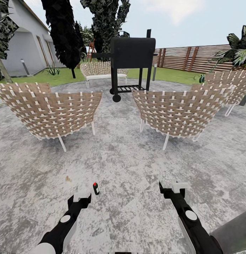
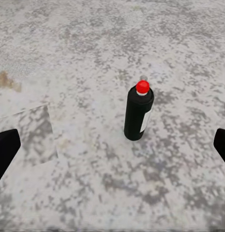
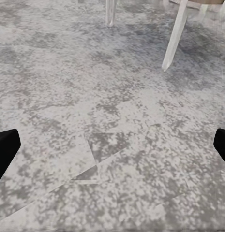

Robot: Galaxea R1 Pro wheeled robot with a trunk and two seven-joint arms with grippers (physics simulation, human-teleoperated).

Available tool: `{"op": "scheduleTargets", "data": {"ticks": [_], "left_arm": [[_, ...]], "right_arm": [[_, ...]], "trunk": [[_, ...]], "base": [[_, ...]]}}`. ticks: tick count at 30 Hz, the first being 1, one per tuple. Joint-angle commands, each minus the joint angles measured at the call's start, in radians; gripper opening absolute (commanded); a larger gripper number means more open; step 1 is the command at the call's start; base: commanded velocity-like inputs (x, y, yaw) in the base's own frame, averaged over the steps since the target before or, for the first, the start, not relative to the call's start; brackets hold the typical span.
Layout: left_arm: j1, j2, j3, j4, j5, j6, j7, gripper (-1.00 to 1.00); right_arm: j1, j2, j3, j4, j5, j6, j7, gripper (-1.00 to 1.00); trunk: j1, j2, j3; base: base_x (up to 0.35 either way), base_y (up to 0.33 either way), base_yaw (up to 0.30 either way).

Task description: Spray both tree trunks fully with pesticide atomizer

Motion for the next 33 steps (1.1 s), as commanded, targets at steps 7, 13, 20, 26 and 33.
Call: {"op": "scheduleTargets", "data": {"ticks": [7, 13, 20, 26, 33], "left_arm": [[0.0, 0.0, 0.0, 0.0, 0.0, -0.001, 0.0, 1.0], [0.0, 0.0, -0.003, 0.0, 0.0, -0.012, 0.0, 1.0], [0.0, -0.003, -0.003, -0.001, 0.0, -0.014, 0.0, 1.0], [0.0, -0.002, -0.003, -0.002, 0.0, -0.013, 0.0, 1.0], [0.0, -0.002, -0.003, -0.002, 0.0, -0.014, 0.0, 1.0]], "right_arm": [[0.0, 0.0, 0.0, 0.0, 0.0, 0.0, 0.0, 1.0], [0.0, -0.001, -0.001, 0.0, 0.0, 0.0, 0.0, 1.0], [0.0, -0.002, -0.001, 0.0, 0.0, 0.0, 0.0, 1.0], [0.0, -0.002, 0.0, 0.0, 0.0, 0.0, 0.0, 1.0], [0.0, -0.002, 0.0, 0.0, 0.0, 0.0, 0.0, 1.0]], "trunk": [[0.003, -0.002, -0.038], [0.005, -0.003, -0.067], [0.005, -0.003, -0.073], [0.005, -0.003, -0.073], [0.005, -0.003, -0.073]], "base": [[0.0, 0.0, 0.0], [0.0, 0.0, 0.0], [0.004, 0.0, 0.0], [0.163, 0.0, 0.0], [0.017, 0.0, 0.0]]}}
